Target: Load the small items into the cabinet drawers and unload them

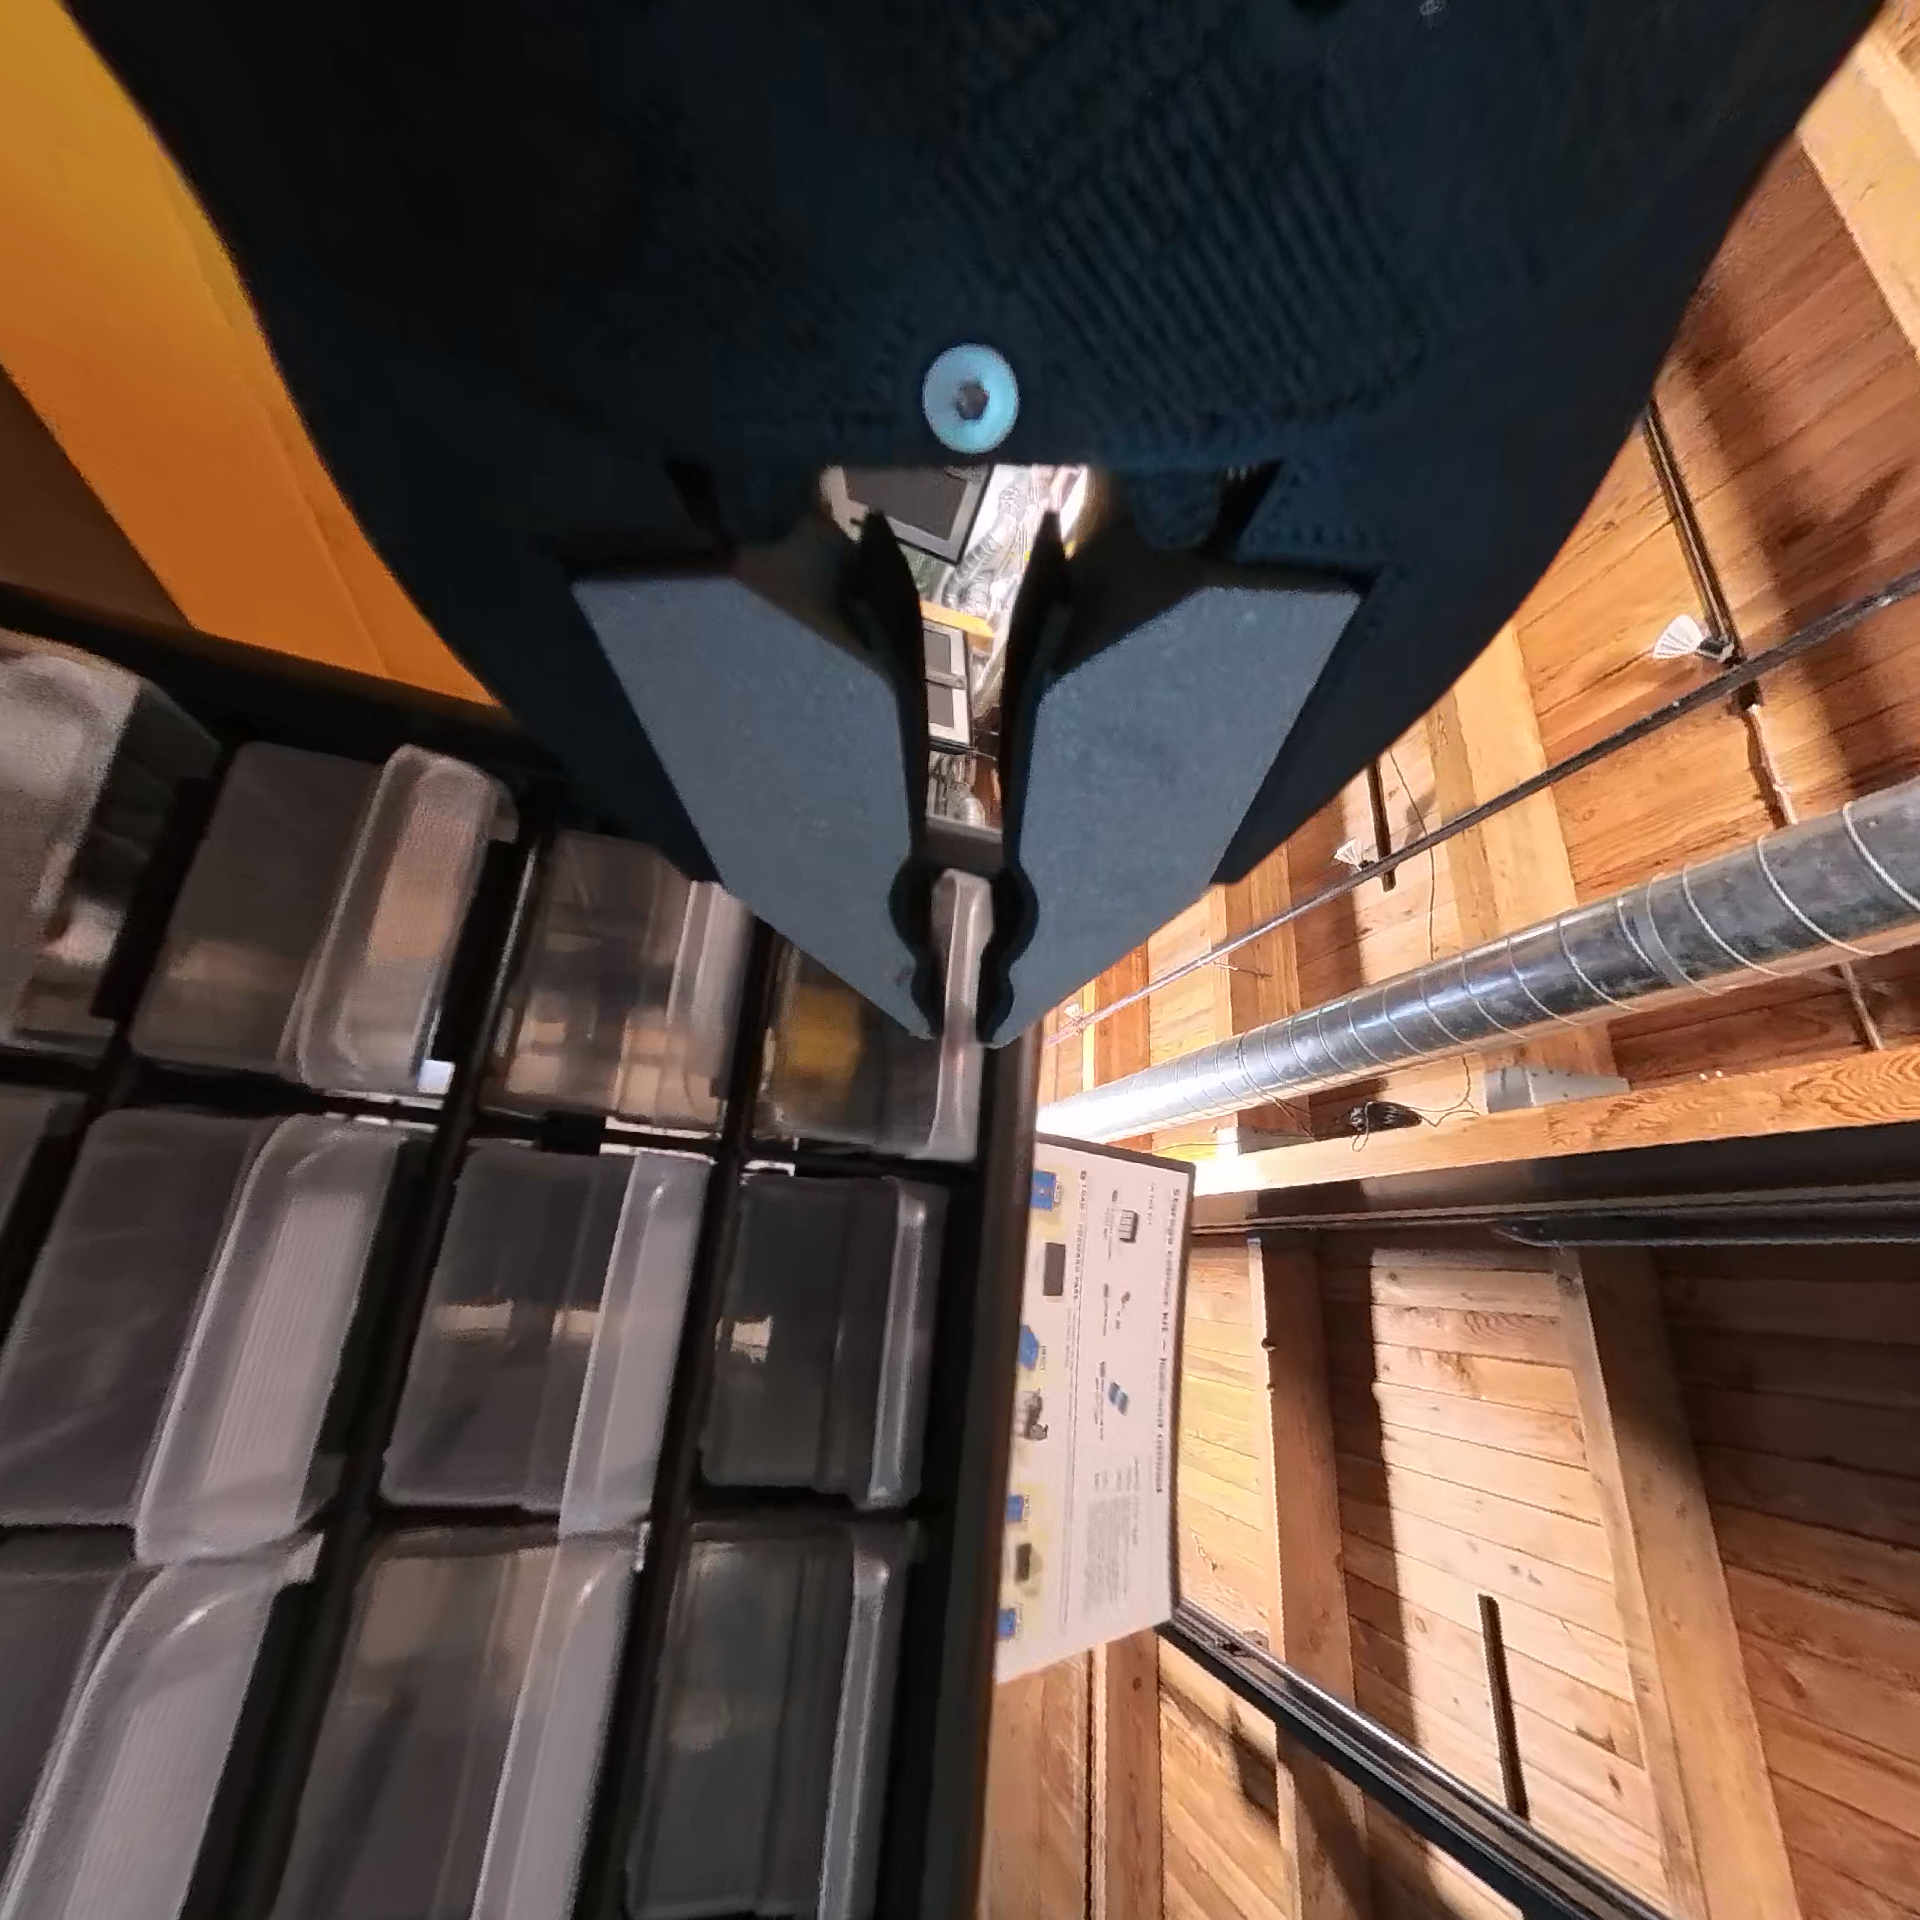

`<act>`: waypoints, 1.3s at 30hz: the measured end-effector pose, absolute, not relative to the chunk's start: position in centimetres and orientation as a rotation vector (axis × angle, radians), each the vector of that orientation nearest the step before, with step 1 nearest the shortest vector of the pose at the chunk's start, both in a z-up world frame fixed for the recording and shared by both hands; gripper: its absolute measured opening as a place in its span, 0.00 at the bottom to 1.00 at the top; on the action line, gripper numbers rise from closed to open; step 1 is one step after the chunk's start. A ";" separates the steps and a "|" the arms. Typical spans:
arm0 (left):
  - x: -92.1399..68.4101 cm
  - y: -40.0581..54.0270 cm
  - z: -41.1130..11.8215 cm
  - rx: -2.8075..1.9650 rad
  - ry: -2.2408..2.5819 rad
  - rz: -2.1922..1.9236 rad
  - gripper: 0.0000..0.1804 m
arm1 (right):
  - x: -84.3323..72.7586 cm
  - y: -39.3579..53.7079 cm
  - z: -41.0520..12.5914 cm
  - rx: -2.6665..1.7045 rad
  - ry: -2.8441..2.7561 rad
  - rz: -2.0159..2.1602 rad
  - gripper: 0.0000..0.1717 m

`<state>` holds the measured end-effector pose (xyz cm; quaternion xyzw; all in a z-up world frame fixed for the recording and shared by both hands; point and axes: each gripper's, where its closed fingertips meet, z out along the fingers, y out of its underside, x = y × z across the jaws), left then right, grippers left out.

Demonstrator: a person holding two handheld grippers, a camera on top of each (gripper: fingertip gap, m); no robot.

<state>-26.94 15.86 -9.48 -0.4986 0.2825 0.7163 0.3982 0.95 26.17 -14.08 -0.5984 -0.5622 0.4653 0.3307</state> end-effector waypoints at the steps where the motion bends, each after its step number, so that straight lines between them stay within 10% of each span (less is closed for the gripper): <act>1: -26.4 15.5 -9.4 -1.254 0.705 1.805 0.02 | 0.7 25.8 -14.0 -1.558 -1.481 1.228 0.15; 21: -19.8 9.0 -9.8 -1.178 0.541 1.675 0.02 | -17.8 10.4 -5.7 -1.231 -2.146 0.983 0.14; 35: -19.8 8.8 -9.8 -1.162 0.495 1.620 0.03 | -23.4 11.6 -12.7 -1.430 -2.497 0.046 0.26; 39: -19.8 8.9 -9.9 -1.163 0.504 1.612 0.03 | -23.3 12.2 -13.4 -1.452 -2.510 -0.026 0.11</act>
